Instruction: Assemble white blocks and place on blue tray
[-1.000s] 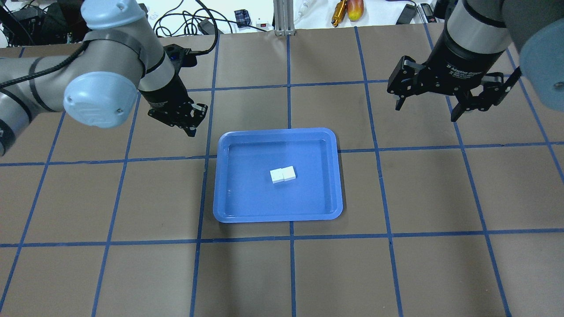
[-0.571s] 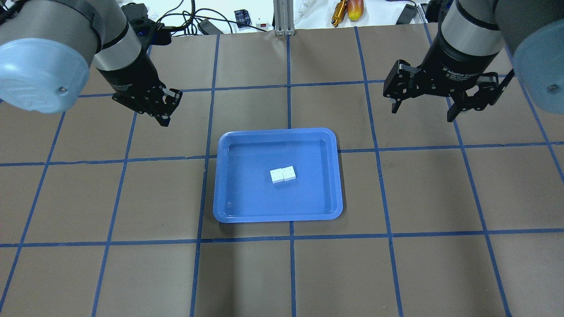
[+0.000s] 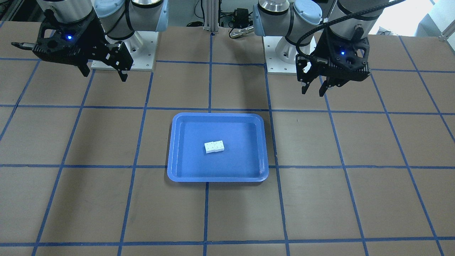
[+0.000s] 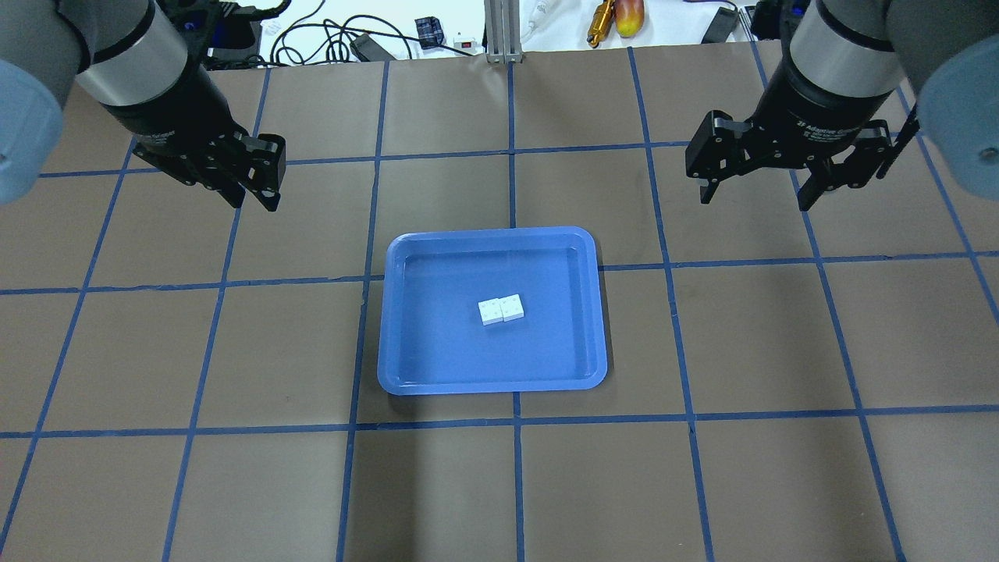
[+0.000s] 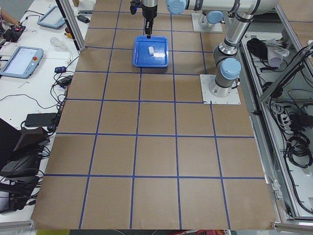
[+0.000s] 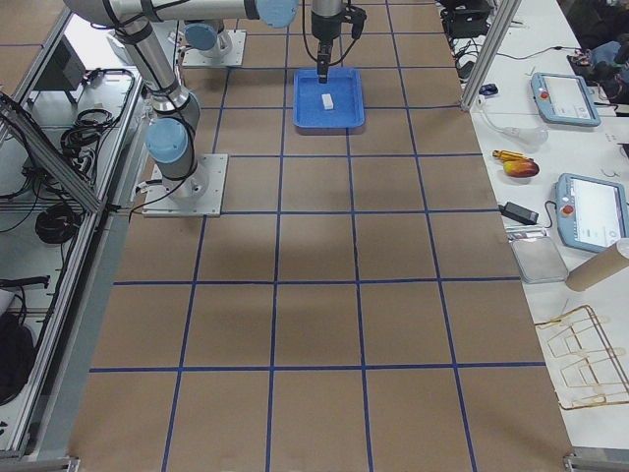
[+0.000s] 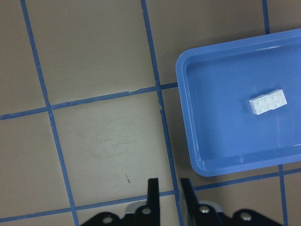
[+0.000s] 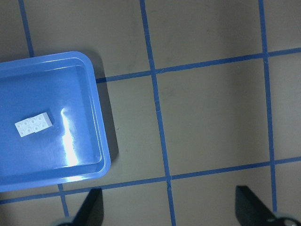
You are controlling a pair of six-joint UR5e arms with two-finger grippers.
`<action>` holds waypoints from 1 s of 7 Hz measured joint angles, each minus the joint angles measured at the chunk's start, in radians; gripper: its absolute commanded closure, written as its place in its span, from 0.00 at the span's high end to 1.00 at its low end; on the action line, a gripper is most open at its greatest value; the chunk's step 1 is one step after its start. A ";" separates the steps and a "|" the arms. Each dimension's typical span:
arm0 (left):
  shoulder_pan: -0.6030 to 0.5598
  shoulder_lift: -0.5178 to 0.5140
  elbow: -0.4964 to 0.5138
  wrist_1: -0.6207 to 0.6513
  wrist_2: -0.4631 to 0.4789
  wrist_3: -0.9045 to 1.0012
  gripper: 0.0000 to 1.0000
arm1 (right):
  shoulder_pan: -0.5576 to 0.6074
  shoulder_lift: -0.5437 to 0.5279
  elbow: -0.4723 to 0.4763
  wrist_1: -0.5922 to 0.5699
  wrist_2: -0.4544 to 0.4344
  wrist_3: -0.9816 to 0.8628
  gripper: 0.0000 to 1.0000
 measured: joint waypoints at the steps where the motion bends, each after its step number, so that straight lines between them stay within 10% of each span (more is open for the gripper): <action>1: 0.000 -0.001 0.005 0.000 -0.002 -0.002 0.85 | 0.001 -0.001 0.001 0.002 -0.003 -0.001 1.00; 7: 0.012 -0.059 0.096 -0.078 -0.035 -0.012 0.90 | 0.002 -0.005 -0.008 0.006 0.005 -0.002 1.00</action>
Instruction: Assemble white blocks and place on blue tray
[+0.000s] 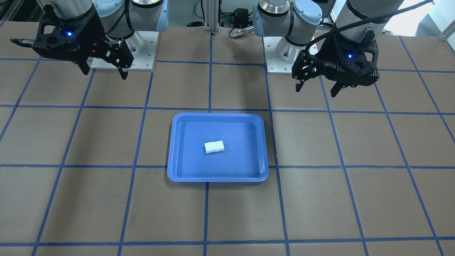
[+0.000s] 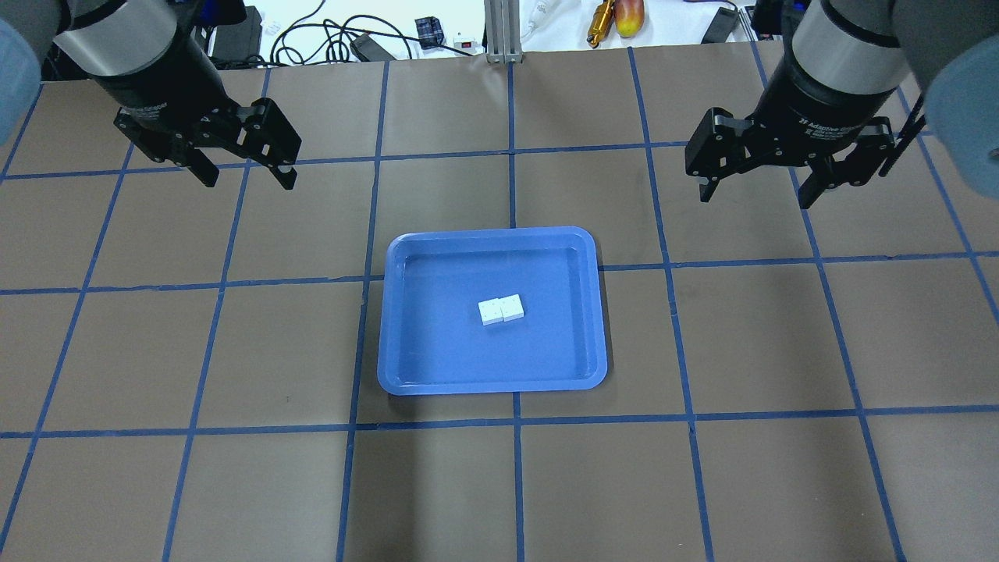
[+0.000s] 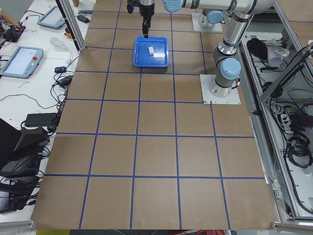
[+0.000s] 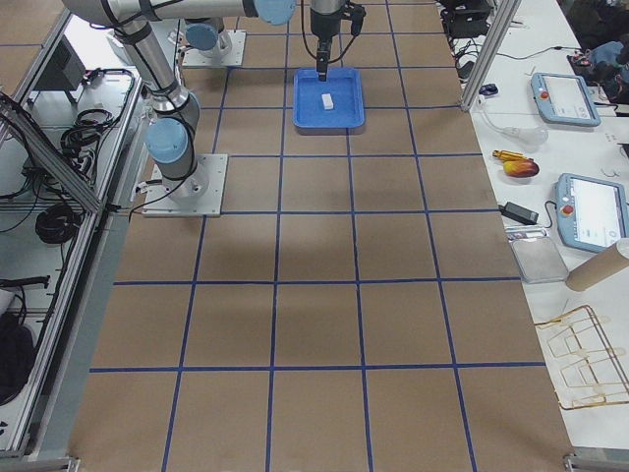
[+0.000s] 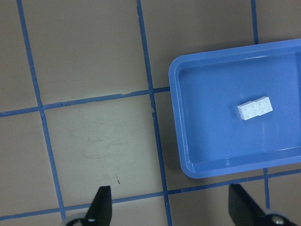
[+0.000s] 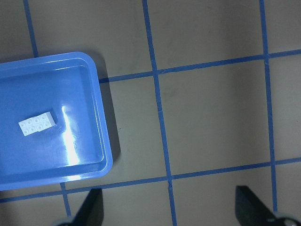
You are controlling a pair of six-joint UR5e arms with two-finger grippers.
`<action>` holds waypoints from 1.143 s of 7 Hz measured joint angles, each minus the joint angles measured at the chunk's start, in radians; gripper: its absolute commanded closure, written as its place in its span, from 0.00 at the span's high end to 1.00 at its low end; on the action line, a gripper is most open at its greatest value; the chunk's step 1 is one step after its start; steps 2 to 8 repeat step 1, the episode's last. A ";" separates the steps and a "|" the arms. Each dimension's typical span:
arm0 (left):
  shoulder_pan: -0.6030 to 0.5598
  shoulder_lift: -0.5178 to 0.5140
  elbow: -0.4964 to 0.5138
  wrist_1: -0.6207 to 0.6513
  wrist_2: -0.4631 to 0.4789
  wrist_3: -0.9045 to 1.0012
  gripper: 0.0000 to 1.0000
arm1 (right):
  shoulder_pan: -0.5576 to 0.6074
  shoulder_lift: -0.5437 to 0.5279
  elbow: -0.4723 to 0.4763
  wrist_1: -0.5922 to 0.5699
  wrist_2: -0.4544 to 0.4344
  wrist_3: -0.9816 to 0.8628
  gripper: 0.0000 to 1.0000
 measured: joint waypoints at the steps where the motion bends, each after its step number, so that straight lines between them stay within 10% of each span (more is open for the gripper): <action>1: -0.004 -0.018 0.021 -0.010 0.004 0.000 0.91 | 0.000 0.000 0.001 0.001 0.000 0.000 1.00; 8: -0.004 -0.018 0.021 -0.010 0.004 0.000 0.91 | 0.000 0.000 0.001 0.001 0.000 0.000 1.00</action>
